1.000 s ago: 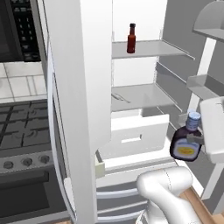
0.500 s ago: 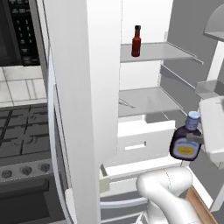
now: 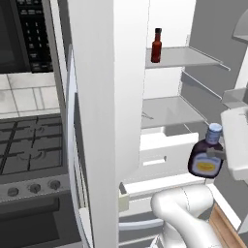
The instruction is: Place the condiment bottle and condiment bottle from the counter to the top shelf of the fridge. If the existing items in the fridge are on the top shelf, move them to other shelves.
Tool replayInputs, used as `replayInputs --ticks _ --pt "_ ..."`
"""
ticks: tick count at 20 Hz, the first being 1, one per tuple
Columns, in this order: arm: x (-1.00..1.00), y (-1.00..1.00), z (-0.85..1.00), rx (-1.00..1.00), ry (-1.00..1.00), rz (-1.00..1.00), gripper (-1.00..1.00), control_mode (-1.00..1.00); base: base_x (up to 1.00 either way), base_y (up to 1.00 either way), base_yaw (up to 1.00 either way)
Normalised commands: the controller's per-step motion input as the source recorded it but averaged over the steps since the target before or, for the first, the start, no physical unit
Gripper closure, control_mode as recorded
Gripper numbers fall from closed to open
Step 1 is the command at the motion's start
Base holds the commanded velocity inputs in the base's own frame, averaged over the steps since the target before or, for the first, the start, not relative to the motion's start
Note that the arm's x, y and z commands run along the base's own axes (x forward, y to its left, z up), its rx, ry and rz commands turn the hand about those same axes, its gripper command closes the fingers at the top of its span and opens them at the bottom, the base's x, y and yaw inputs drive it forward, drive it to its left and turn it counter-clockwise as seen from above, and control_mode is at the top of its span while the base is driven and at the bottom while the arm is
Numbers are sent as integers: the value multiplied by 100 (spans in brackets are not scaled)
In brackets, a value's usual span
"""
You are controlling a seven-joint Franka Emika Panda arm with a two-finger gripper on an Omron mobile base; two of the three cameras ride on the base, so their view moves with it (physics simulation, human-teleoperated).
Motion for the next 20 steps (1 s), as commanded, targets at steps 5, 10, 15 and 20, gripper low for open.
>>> replayInputs --ticks 5,10,15,20 --pt "0 0 0 0 0 0 100 100 30 24 0" --pt "0 0 0 0 0 0 100 100 36 8 0" --pt "0 0 0 0 0 0 100 100 30 1 0" --pt "6 0 19 0 0 -5 100 -100 13 3 -3"
